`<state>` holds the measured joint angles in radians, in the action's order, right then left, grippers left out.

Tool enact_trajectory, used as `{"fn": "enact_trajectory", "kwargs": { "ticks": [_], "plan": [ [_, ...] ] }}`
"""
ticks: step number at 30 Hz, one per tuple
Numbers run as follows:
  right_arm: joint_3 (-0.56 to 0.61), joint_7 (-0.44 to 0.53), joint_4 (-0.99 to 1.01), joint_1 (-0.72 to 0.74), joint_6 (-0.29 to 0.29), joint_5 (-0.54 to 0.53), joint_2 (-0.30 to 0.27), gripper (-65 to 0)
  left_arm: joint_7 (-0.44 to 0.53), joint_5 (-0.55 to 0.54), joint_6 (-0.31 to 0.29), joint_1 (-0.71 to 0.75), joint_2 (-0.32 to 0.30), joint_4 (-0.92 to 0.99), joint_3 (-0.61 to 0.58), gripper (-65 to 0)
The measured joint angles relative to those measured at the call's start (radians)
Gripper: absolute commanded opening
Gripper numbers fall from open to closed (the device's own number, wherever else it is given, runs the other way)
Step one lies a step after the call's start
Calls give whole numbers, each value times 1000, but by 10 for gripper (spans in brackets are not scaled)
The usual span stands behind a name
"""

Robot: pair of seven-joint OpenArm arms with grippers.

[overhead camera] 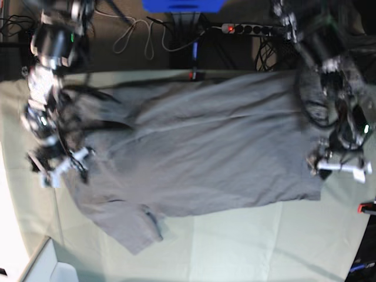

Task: Layout the t-shirt on the table in an organized manner, then fold the t-shirt properly
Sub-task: 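Lower both grippers onto the shirt's middle and grasp the fabric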

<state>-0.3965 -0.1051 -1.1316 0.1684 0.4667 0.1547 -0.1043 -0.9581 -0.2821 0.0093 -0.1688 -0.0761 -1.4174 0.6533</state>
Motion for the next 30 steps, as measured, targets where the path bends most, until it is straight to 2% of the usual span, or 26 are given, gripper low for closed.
{"fn": "enact_trajectory", "kwargs": {
  "ticks": [5, 8, 12, 14, 16, 19, 23, 25, 30],
  "plan": [
    [-2, 4, 359, 258, -11, 5, -82, -131, 172, 3, 8, -122, -58, 254, -93, -127],
    [-1, 22, 604, 403, -12, 0, -143, -131, 253, -3, 5, -170, -71, 375, -143, -127],
    [0, 159, 797, 499, -17, 2, -188, -131, 345, -6, 2, -187, -62, 490, -158, -127],
    [0, 193, 821, 496, -44, 2, -198, -131, 394, -2, 7, -184, -68, 552, -154, -127],
    [0, 196, 829, 481, -108, 3, -201, -130, 478, -9, -6, -184, -80, 610, -152, -127],
    [17, 198, 829, 451, -109, 3, -204, -130, 561, -9, -11, -206, -100, 699, -154, -127],
    [95, 205, 826, 429, -113, 2, -198, -130, 676, -6, -18, -248, -114, 821, -156, -127],
    [114, 201, 826, 418, -113, 2, -195, -130, 697, -2, -25, -271, -127, 867, -162, -127],
    [125, 196, 826, 404, -112, 3, -192, -130, 716, 10, -8, -275, -145, 890, -294, -127]
  ]
}}
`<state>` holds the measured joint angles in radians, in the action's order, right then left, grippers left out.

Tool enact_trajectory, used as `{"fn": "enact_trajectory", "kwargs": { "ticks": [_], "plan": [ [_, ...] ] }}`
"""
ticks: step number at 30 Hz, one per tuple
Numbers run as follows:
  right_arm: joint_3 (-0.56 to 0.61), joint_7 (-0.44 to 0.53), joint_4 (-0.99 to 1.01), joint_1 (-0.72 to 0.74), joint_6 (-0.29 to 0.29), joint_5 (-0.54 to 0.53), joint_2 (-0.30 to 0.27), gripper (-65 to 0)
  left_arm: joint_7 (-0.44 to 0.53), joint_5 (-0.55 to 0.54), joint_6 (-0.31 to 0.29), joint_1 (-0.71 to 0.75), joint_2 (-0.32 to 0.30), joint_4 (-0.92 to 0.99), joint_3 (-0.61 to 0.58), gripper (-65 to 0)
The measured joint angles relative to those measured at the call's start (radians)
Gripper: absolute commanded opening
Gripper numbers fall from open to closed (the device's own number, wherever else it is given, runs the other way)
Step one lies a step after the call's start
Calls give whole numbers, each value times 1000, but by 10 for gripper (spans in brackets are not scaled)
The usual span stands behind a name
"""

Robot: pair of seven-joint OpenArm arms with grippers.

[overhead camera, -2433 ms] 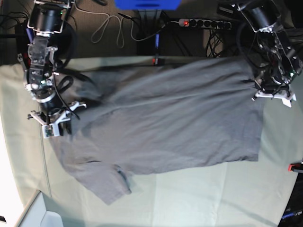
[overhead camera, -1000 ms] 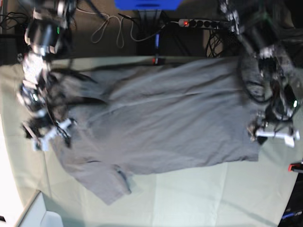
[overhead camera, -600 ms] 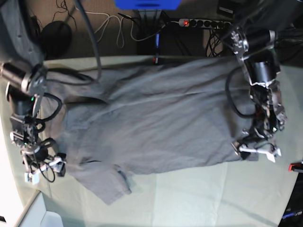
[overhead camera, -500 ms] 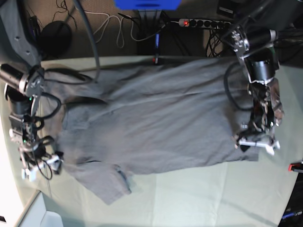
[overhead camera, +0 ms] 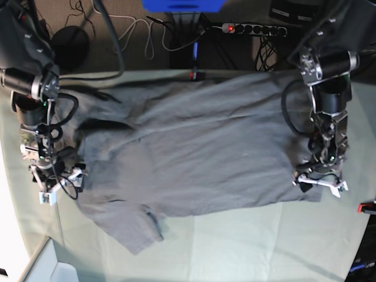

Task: Layout the t-shirt on the table in an organized manner, then fold the t-shirt properly
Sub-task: 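Lower both grippers onto the shirt's middle and grasp the fabric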

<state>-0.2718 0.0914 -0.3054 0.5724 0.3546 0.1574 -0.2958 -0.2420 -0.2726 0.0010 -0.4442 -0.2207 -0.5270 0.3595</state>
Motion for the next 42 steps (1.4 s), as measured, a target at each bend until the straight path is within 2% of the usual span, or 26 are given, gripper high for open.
{"fn": "enact_trajectory", "kwargs": {
  "ticks": [3, 6, 8, 10, 15, 24, 28, 30, 32, 35, 42],
  "plan": [
    [0, 3, 0, 1, -1, 0, -1, -130, -4, 7, 19, 0, -10, 3, -80, -127],
    [0, 3, 0, 0, -1, 0, 2, -130, -3, 10, 23, 0, -10, 4, -93, -130],
    [0, 3, 0, 0, 0, 0, 2, -130, -3, 11, 23, 0, -10, 4, -96, -166],
    [0, 3, 0, 0, 0, 0, 2, -130, -3, 11, 25, 1, -13, 5, -96, -270],
    [0, 3, 0, 0, 0, 0, 2, -130, 0, 7, 31, 6, -20, 6, -96, -641],
    [-1, 3, 0, 6, -1, 0, 2, -130, -22, 0, 30, 7, -19, -18, -94, -650],
    [-1, 4, 0, 6, -18, 0, 2, -130, -169, -9, 27, 69, -1, -193, -94, -650],
    [0, 4, -1, 6, -84, -4, 7, -130, -228, -22, 3, 129, 19, -317, -96, -650],
    [0, 3, 0, 8, -109, -4, 5, -130, -270, -28, 5, 174, 27, -431, -101, -650],
    [0, 5, 0, 9, -119, -4, -1, -130, -266, -23, 14, 200, 18, -552, -100, -650],
    [0, 6, 0, 8, -120, -4, 28, -130, -275, -23, 13, 214, 16, -555, -97, -650]
  ]
}}
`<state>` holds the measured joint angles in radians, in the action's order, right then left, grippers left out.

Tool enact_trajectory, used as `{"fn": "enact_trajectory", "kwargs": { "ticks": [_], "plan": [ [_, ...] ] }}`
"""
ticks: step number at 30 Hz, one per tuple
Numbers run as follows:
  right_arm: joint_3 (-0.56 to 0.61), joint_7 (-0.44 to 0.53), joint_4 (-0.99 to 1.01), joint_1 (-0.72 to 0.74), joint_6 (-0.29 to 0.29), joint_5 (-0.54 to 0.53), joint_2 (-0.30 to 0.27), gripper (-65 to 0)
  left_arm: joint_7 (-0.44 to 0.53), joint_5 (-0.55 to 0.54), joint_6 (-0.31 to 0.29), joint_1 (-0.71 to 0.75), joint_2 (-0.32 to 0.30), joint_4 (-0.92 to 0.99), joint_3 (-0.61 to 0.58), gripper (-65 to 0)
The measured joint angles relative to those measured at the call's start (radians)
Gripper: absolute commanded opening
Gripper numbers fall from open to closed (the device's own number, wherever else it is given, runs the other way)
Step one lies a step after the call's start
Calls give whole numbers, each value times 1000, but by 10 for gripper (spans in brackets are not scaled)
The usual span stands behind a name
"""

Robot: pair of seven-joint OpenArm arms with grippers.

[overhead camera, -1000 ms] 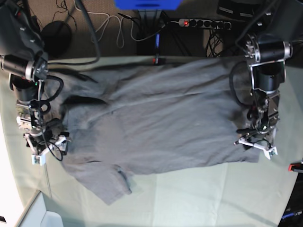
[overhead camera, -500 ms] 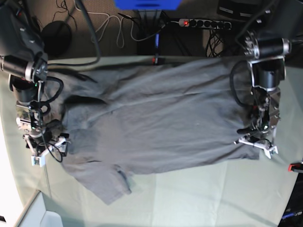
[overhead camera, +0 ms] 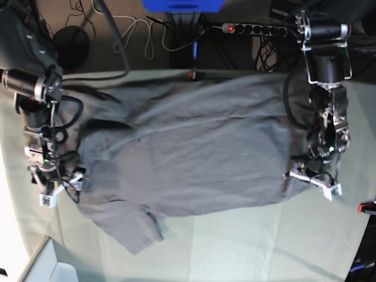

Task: Layout the t-shirt on the table in an organized manner, then fold the t-shirt properly
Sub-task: 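Lower both grippers onto the shirt's middle and grasp the fabric, then lift the grasped fabric and fold it over toward the collar edge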

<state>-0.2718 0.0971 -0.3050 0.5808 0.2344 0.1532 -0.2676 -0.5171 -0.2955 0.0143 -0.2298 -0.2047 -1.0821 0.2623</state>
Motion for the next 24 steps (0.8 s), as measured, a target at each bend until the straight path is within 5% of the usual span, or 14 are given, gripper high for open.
{"fn": "enact_trajectory", "kwargs": {
  "ticks": [11, 17, 24],
  "plan": [
    [0, -6, 2, -3, 21, 0, -2, -161, 1, 0, 0, 10, 0, 0, 2, -650],
    [1, 3, 2, -17, 76, -1, 1, -300, 4, 0, 0, 8, 0, 0, 2, -650],
    [1, 5, 2, -19, 76, -2, 10, -560, 4, 0, 0, 8, 0, 0, 2, -650]
  ]
}}
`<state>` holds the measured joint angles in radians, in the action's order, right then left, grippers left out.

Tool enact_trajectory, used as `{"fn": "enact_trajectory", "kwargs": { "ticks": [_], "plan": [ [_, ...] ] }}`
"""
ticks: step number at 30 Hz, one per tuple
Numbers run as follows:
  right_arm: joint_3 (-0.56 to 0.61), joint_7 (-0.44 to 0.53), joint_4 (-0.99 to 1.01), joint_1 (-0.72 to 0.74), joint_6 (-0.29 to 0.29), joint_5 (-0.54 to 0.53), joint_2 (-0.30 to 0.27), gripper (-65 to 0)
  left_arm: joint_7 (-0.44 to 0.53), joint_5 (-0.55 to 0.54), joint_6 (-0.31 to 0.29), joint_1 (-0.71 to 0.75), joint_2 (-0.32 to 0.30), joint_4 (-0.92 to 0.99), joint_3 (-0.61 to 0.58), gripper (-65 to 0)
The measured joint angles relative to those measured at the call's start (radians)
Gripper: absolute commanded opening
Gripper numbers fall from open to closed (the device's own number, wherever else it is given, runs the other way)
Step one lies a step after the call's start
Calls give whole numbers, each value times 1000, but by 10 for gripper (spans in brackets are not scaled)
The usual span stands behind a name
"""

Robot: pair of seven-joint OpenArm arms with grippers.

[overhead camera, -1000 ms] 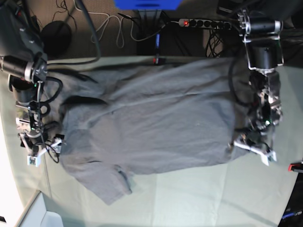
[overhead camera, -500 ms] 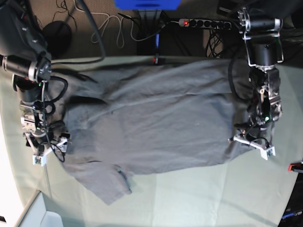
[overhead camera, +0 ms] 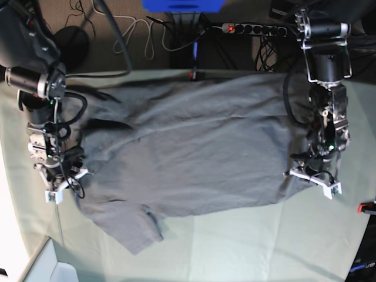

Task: Layout the t-shirt on the table in an organized manner, then fold the t-shirt properly
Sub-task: 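Lift the grasped fabric and fold it over toward the collar edge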

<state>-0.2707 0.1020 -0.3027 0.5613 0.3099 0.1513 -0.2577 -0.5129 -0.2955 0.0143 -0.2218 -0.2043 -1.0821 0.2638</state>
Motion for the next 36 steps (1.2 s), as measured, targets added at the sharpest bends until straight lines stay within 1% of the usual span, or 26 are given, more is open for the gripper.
{"fn": "enact_trajectory", "kwargs": {
  "ticks": [2, 11, 14, 16, 19, 22, 24, 26, 28, 31, 35, 36],
  "plan": [
    [0, 0, 0, 0, 0, -1, 0, -650, 0, 0, 0, 0, 0, 0, 0, -650],
    [-3, 7, -19, -17, 0, -2, 3, -650, 0, 0, 0, 0, 0, 0, -4, -650],
    [-6, -1, -121, -80, 4, -1, 5, -650, -4, -1, 0, 0, 0, -7, -4, -650],
    [-43, -7, -231, -151, 8, -1, 14, -650, 1, 0, 1, 0, 0, -8, -4, -650],
    [-113, -22, -399, -254, 8, 3, 47, -650, -5, 0, -2, 0, 0, -11, -5, -650],
    [-150, -21, -542, -329, 11, 2, 82, -650, -6, 0, -2, 0, 0, -15, -4, -650],
    [-171, -10, -616, -372, 12, -2, 96, -650, -18, 0, 2, 4, 0, -36, -4, -650],
    [-183, -10, -666, -417, 12, 0, 104, -650, -69, -1, -3, 8, 0, -71, 0, -650],
    [-185, -16, -695, -458, 12, 0, 107, -650, -94, 0, -7, 10, 0, -93, 2, -650],
    [-209, -26, -760, -500, 16, 2, 127, -650, -103, -2, -7, 30, 1, -129, 2, -650],
    [-226, -8, -835, -530, 15, -4, 132, -650, -103, -2, -10, 72, 2, -179, 3, -650],
    [-226, -8, -840, -538, 15, -32, 133, -650, -105, 0, -10, 75, 2, -180, 4, -650]
  ]
}}
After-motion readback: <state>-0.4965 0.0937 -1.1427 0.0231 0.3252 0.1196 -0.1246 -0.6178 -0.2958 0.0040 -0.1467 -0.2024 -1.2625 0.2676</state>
